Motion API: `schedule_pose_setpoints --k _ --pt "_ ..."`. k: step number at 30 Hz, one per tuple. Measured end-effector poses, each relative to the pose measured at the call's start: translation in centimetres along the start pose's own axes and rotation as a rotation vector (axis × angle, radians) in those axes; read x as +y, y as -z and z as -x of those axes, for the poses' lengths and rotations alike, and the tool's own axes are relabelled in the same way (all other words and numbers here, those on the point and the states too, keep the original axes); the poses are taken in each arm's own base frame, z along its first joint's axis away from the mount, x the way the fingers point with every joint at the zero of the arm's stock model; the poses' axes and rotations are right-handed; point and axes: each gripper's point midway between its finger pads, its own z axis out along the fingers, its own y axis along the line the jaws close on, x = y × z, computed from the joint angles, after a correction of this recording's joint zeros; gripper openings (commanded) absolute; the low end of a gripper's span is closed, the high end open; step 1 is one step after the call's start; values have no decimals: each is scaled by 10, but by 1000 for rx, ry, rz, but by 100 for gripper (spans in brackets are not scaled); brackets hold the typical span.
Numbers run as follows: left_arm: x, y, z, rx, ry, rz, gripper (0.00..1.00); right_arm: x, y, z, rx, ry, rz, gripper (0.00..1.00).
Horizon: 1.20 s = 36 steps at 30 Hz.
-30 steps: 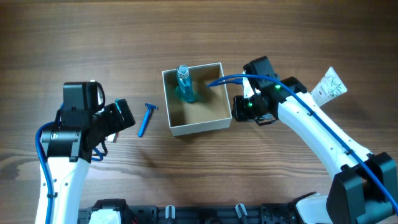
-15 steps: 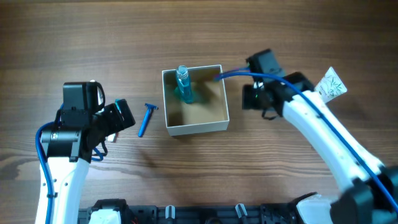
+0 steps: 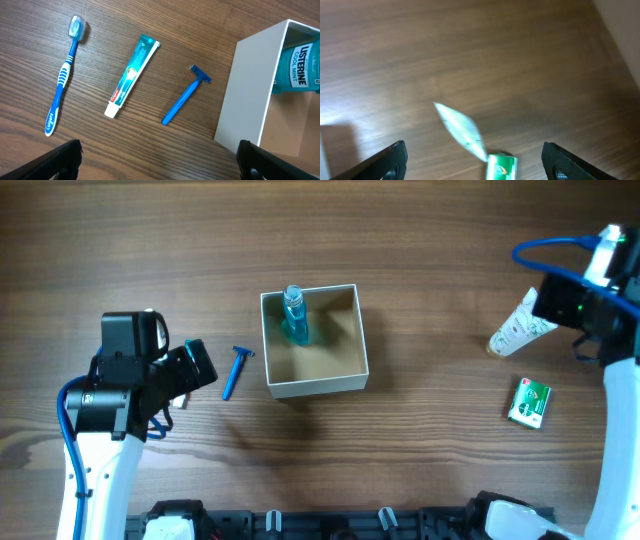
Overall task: Pack container
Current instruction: 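Move the right gripper to the white Pantene tube and grasp it, then place the Pantene tube upright in the box beside the bottle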
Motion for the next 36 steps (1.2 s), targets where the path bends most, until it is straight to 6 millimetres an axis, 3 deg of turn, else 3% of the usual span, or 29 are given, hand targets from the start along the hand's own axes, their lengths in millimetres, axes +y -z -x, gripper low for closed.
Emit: schedule_pose_setpoints --k 3,10,14,16,17,24,33,36 --pt "0 0 0 0 0 0 100 -1 -15 -9 66 22 17 87" --pt "0 0 0 0 0 0 100 18 -58 -32 228 89 112 84" --pt "0 0 0 0 0 0 100 24 -78 -42 295 103 137 62" --pt "0 0 0 0 0 0 100 25 -85 -46 318 110 145 39" --pt "0 0 0 0 0 0 100 26 -87 -47 324 111 146 32" --pt "0 0 0 0 0 0 100 26 -87 -48 331 110 147 4" --pt "0 0 0 0 0 0 100 26 -87 -48 332 53 136 4" --pt "0 0 0 0 0 0 100 36 -75 -47 330 49 145 4"
